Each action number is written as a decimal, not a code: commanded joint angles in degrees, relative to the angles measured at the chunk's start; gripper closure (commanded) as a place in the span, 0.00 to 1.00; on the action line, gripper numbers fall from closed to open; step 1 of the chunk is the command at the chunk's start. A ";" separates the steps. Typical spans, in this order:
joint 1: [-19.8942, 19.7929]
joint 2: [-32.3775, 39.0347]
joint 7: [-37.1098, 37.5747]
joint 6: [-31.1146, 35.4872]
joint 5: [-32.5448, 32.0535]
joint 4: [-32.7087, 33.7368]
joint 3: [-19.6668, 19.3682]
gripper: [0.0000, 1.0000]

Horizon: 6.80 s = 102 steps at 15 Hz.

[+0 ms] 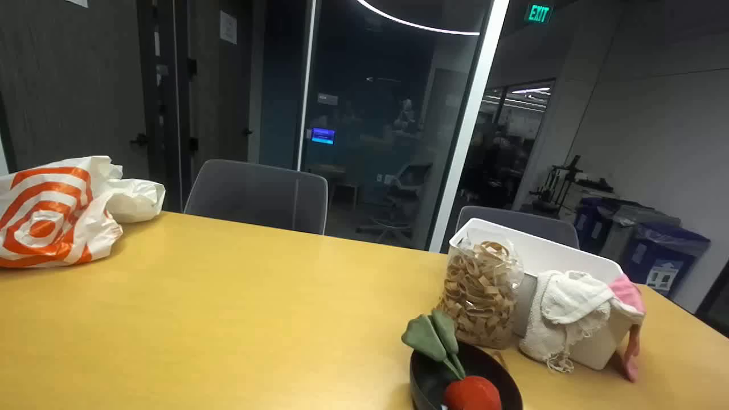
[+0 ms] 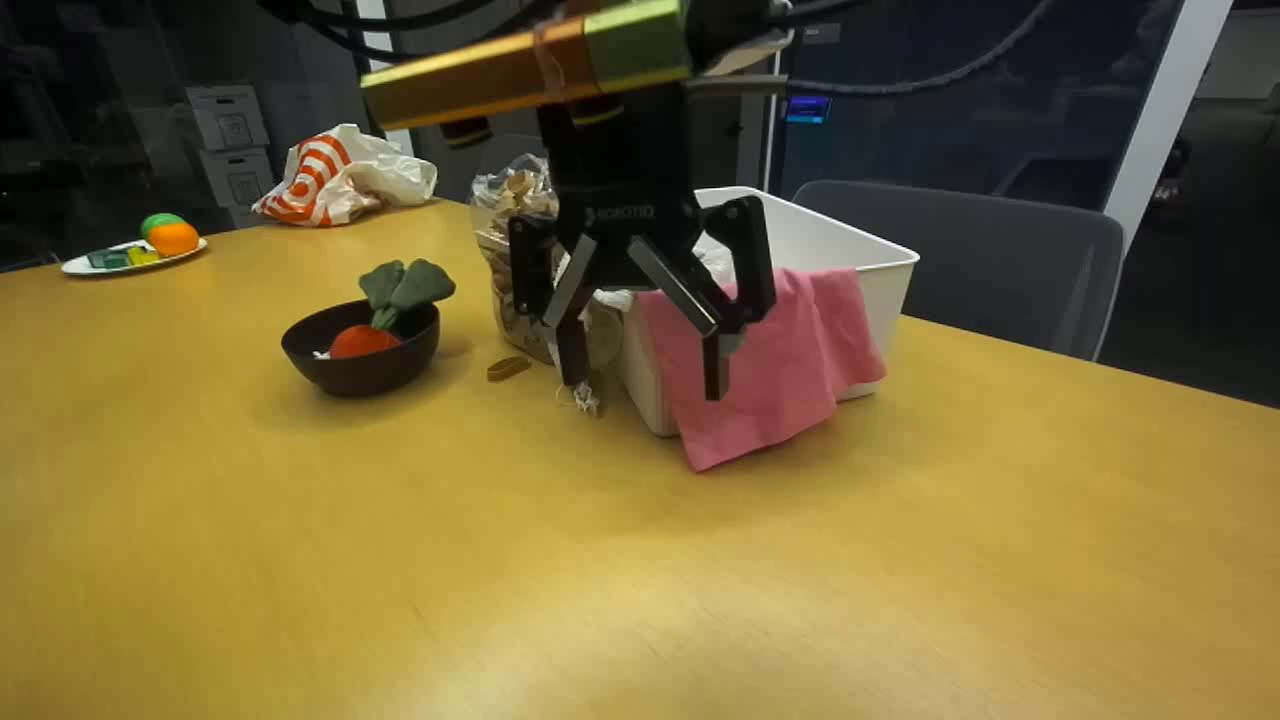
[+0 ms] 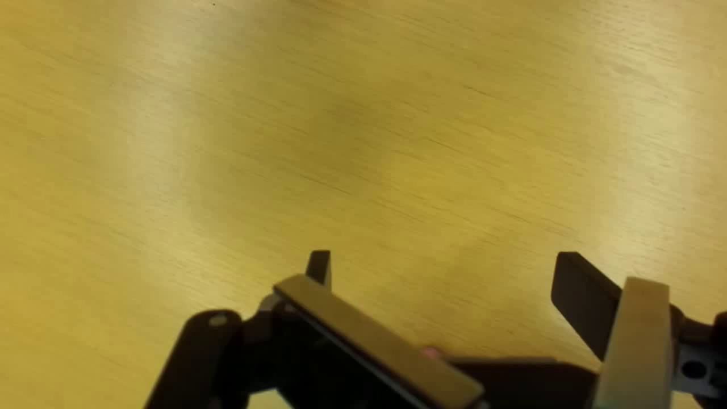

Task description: Shift the shirts to the table

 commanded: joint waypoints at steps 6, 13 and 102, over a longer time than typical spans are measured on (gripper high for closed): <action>0.07 -0.04 0.02 -0.09 0.01 0.57 -0.04 0.00; 7.60 0.93 -6.51 9.42 8.09 -0.61 2.24 0.00; 5.20 13.97 -22.13 25.53 20.90 1.33 -0.65 0.00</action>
